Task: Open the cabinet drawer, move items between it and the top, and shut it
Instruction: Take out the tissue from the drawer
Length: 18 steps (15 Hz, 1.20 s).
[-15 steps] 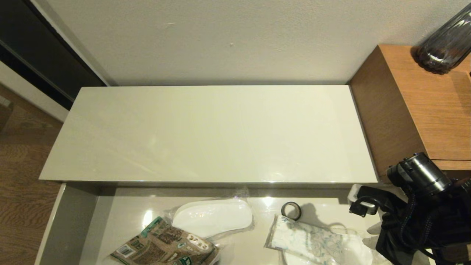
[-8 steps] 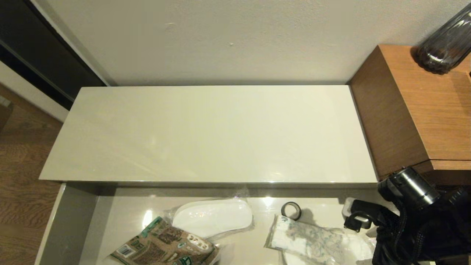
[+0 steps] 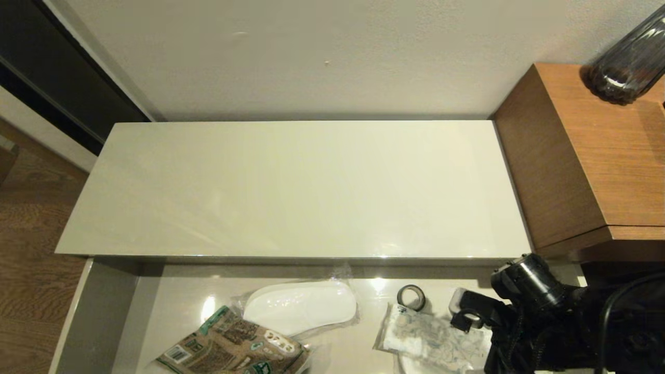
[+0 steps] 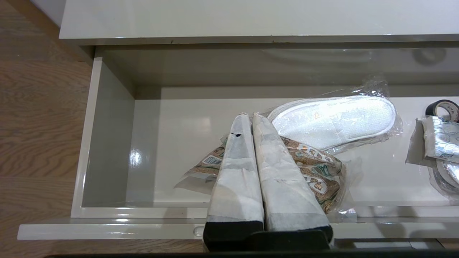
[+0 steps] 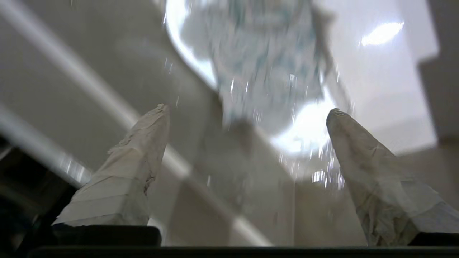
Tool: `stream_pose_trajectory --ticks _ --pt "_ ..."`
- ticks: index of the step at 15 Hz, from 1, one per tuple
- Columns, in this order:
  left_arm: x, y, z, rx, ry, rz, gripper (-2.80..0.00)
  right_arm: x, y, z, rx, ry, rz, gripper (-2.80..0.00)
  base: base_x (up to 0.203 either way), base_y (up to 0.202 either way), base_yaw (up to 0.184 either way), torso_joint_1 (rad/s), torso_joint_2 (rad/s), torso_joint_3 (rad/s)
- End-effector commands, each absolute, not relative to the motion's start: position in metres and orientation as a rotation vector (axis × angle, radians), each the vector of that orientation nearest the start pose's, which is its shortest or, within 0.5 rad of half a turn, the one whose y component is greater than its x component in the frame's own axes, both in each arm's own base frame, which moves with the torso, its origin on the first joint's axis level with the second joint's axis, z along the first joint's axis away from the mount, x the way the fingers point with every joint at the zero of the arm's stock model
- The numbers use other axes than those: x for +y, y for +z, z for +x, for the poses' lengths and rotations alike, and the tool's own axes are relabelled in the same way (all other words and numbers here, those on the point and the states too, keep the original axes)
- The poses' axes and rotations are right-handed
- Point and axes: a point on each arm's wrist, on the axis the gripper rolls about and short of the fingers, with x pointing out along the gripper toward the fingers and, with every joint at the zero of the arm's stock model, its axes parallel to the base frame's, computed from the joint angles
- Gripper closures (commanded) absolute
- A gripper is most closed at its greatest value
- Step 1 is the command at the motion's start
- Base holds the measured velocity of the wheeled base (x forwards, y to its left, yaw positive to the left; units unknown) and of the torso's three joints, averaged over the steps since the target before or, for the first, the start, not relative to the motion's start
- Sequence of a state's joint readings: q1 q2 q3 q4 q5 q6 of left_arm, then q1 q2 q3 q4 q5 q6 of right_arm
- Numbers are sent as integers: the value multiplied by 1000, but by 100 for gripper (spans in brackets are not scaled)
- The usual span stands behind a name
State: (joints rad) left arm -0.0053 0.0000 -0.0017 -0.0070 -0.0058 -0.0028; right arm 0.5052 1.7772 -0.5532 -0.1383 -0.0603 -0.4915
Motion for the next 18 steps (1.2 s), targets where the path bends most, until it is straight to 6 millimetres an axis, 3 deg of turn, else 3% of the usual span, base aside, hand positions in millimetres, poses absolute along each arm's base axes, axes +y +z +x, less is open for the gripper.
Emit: stream_pose_trajectory --ticks 1,6,10,18 --pt "0 77 -23 -8 -12 -3 0 130 31 227 927 675 -753 -280 0 0 0 0 0 0" --pt "0 77 -23 -8 -12 -3 0 144 5 235 855 709 -762 -280 0 0 0 0 0 0" --pt "0 77 -23 -8 -12 -3 0 144 -10 231 890 724 -777 -280 0 0 0 0 0 0" --pt "0 77 -23 -8 -12 -3 0 152 -50 243 875 716 -787 -280 0 0 0 0 0 0"
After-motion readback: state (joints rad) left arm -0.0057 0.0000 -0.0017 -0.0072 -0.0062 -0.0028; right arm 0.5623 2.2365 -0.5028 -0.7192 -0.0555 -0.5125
